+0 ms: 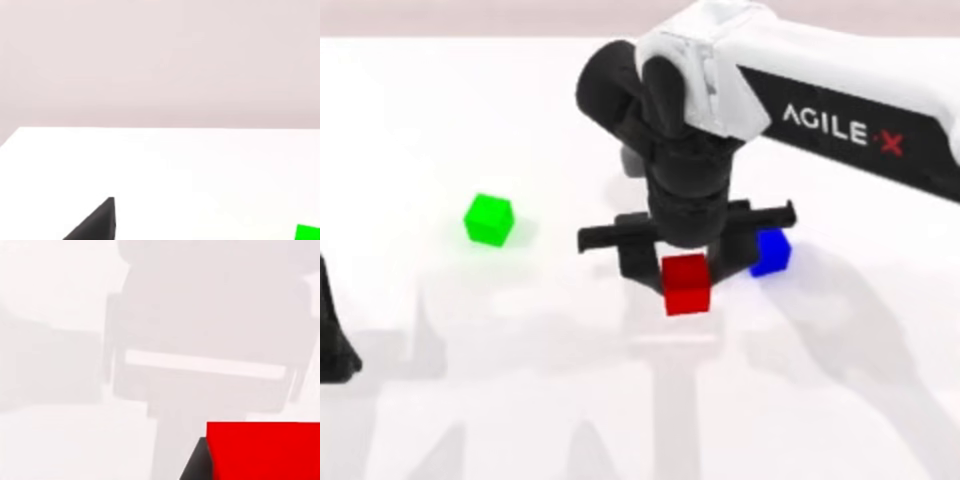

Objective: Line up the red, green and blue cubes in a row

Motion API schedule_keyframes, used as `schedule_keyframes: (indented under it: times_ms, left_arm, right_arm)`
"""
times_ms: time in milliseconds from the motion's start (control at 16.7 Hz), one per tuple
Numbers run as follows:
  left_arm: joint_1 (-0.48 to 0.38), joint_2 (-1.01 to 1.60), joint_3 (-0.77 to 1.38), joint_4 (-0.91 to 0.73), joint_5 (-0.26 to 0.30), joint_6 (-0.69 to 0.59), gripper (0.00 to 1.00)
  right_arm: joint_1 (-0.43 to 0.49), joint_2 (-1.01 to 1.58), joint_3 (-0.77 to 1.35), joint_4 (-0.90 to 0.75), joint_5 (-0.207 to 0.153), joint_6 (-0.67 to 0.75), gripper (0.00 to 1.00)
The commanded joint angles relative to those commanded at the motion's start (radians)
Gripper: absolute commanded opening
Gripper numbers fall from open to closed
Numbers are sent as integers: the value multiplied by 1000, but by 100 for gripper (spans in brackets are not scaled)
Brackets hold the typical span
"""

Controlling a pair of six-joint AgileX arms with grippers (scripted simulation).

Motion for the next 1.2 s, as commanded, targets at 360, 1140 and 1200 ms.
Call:
schedule_keyframes:
  times_ms: [360, 1140, 1200]
  left_arm:
    - [0, 0, 0, 0, 0, 0, 100]
    - [0, 0, 0, 0, 0, 0, 100]
    - [0, 0, 0, 0, 0, 0, 100]
  right_arm:
    - [208, 103, 219, -85, 15, 314, 0]
    - [223, 125, 66, 102, 16, 338, 0]
    - [225, 129, 38, 134, 16, 338, 0]
